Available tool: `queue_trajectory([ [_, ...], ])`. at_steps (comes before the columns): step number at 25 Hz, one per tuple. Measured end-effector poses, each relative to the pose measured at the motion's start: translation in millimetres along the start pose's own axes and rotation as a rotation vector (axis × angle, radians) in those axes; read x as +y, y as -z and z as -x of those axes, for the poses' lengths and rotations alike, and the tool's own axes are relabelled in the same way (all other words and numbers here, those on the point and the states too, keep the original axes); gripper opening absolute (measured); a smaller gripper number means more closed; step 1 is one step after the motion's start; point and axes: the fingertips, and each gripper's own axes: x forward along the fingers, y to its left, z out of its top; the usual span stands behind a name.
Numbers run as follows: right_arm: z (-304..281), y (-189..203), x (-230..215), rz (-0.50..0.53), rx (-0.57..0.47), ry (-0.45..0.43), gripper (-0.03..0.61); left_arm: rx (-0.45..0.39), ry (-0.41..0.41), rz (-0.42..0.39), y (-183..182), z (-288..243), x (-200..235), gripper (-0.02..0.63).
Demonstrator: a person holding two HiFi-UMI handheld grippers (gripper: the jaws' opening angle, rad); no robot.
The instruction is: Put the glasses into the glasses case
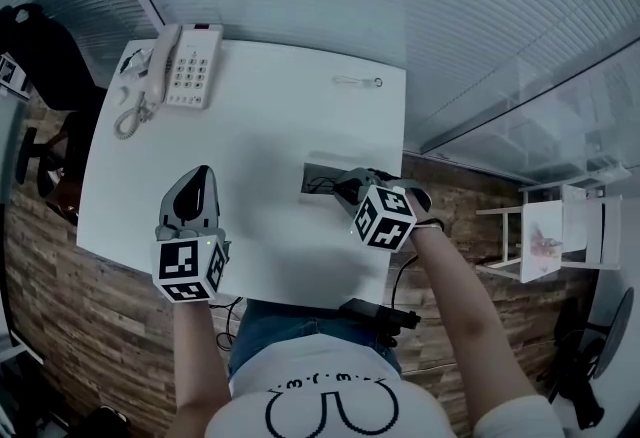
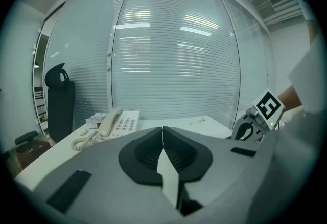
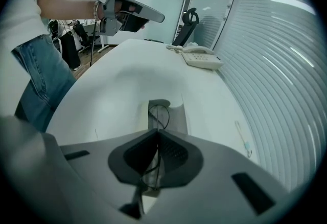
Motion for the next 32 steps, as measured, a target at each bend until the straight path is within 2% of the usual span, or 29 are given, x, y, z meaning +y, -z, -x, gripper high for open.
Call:
queue_trajectory([
  [6,-4,-1,5,-0.012,0.041,0.023,0.028,-0.009,0.001,0.002,-1,8,4,0.017],
  [9,-5,-3,11,-0.028,0.050,0.025,0.087,-0.012,0.002,0.004,-1,11,7,0.017],
  [14,4,-13,9,-0.062,0.025,0.064,0.115,-0.023,0.017,0.001,-4,15,12,0.017],
  [20,44,-27,-16,-0.192,-0.031,0.231,0.110,-0.053,0.081,-0.013,-16,15,14,0.017],
  [23,74,-39,-23,-0.292,-0.087,0.332,0.014,-0.075,0.128,-0.029,-25,16,15,0.017],
  [32,148,-78,-18,-0.543,-0.233,0.631,0.011,-0.131,0.304,-0.083,-50,14,16,0.017],
])
